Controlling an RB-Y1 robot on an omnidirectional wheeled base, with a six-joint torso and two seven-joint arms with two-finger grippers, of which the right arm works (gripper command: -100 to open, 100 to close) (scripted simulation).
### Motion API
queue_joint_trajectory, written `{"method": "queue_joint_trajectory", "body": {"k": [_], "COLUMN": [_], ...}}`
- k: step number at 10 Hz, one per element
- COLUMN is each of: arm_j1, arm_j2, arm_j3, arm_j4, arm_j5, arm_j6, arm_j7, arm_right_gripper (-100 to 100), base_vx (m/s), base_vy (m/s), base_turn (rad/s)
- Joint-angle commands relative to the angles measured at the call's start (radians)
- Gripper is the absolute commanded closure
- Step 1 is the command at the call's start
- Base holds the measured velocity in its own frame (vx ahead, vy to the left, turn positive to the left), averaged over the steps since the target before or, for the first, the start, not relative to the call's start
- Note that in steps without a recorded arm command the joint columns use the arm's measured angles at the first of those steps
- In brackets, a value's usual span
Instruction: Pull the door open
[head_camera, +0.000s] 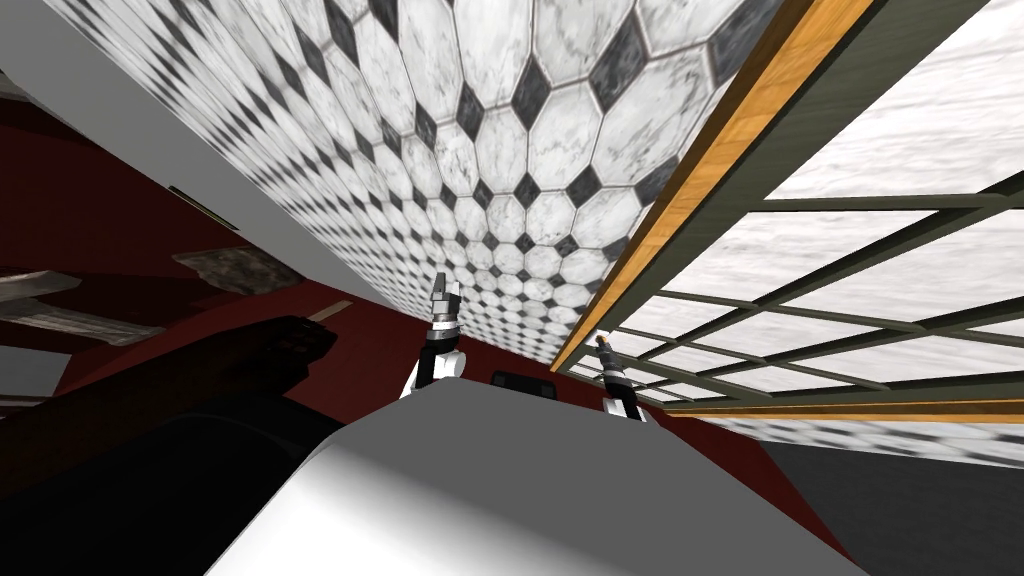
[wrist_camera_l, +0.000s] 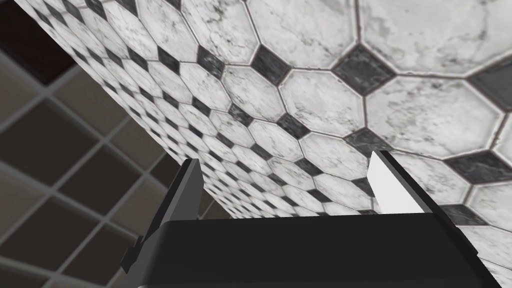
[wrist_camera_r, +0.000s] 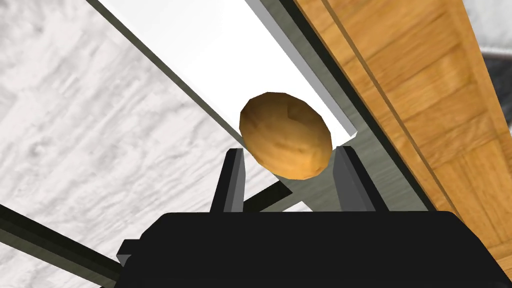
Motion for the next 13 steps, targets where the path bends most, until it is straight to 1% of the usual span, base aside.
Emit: {"method": "queue_joint_trajectory", "body": {"k": [1,2,3,4,5,6,7,8,9,10,11,12,13], "arm_j1": [-0.003,-0.003,-0.002,-0.001,-0.001,-0.001,-0.001,0.000,0.001,0.001,0.002,0.009,0.014], "arm_j2": [0.003,0.003,0.002,0.000,0.000,-0.002,-0.002,-0.004,-0.006,-0.006,-0.008,-0.015,-0.018], "arm_j3": [0.011,0.011,0.017,0.023,0.023,0.029,0.029,0.036,0.042,0.042,0.049,0.038,0.035], "arm_j4": [0.007,0.007,0.006,0.004,0.004,0.003,0.003,0.002,0.001,0.001,-0.001,0.010,0.011], "arm_j5": [-0.015,-0.015,-0.029,-0.044,-0.044,-0.059,-0.059,-0.075,-0.090,-0.090,-0.106,-0.090,-0.085], "arm_j6": [-0.002,-0.002,-0.001,-0.001,-0.001,0.000,0.000,0.001,0.002,0.002,0.002,-0.010,-0.015], "arm_j7": [-0.050,-0.054,-0.094,-0.118,-0.134,-0.169,-0.174,-0.213,-0.238,-0.256,-0.291,-0.235,-0.215], "arm_right_gripper": [100,100,100,100,100,100,100,100,100,100,100,-100,-100], "base_vx": [-0.035,-0.029,-0.030,-0.041,-0.031,-0.033,-0.029,-0.039,-0.054,-0.041,-0.035,-0.012,0.003], "base_vy": [-0.010,-0.008,-0.015,-0.024,-0.017,-0.014,-0.010,-0.013,-0.021,-0.014,-0.007,0.015,0.041], "base_turn": [0.067,0.030,0.058,0.094,0.033,0.050,0.026,0.062,0.100,0.035,0.078,-0.009,-0.068]}}
